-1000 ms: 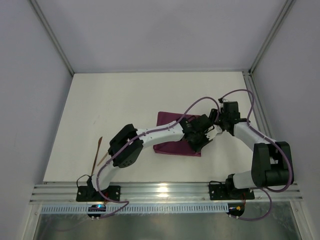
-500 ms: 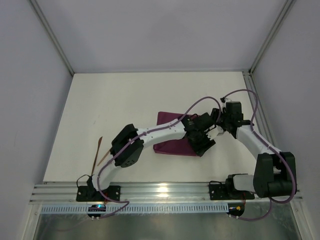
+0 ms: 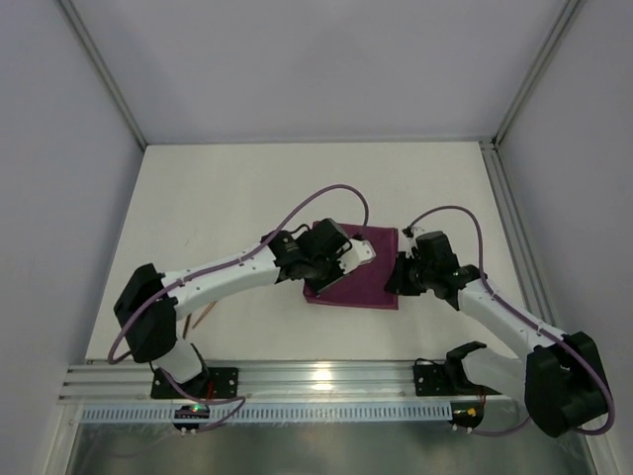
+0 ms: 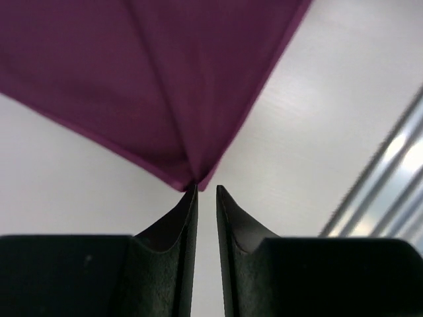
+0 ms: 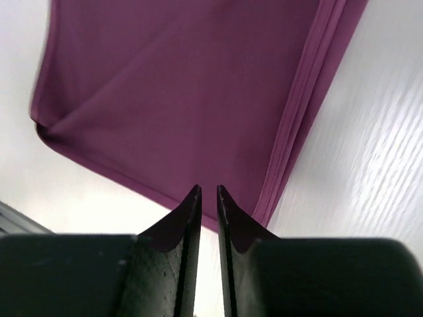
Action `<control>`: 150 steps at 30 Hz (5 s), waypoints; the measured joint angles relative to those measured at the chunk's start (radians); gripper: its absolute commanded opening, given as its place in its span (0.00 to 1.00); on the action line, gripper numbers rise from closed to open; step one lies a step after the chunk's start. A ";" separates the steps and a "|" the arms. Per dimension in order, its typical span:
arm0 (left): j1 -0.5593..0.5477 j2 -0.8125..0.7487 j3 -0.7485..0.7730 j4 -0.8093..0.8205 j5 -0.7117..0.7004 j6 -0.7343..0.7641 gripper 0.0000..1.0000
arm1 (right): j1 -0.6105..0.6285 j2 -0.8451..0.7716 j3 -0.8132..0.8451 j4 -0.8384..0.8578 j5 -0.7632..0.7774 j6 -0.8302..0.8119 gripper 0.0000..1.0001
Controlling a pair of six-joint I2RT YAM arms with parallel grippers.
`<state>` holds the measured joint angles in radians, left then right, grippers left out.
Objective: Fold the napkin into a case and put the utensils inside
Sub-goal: Smooth out the upper triangle-folded napkin at the center of the board, then pick up the upper triangle-folded napkin from the center of the board.
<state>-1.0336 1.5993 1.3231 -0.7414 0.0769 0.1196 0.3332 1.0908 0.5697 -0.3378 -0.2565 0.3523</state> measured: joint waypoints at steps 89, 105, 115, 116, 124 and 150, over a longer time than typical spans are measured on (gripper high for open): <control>-0.204 0.256 -0.413 0.945 -0.446 0.335 0.00 | 0.007 -0.094 -0.216 0.255 -0.160 0.399 0.13; 0.069 0.004 -0.382 0.574 -0.009 0.289 0.00 | -0.219 -0.269 -0.075 0.189 -0.305 0.025 0.56; 0.157 -0.026 -0.320 0.398 0.126 0.340 0.00 | 0.044 -0.599 -0.436 0.626 -0.393 -0.354 0.59; 0.159 -0.031 -0.316 0.388 0.134 0.343 0.00 | 0.094 -0.594 -0.445 0.640 -0.380 -0.400 0.61; 0.167 -0.048 -0.311 0.331 0.172 0.364 0.00 | 0.333 -0.314 -0.412 0.742 -0.178 -0.744 0.72; 0.176 -0.048 -0.287 0.276 0.208 0.360 0.00 | 0.391 0.222 -0.320 1.232 -0.195 -0.760 0.49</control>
<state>-0.8577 1.5517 1.0359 -0.4652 0.2852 0.4793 0.7246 1.3125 0.2493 0.8944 -0.4515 -0.4072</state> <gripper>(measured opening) 0.009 0.497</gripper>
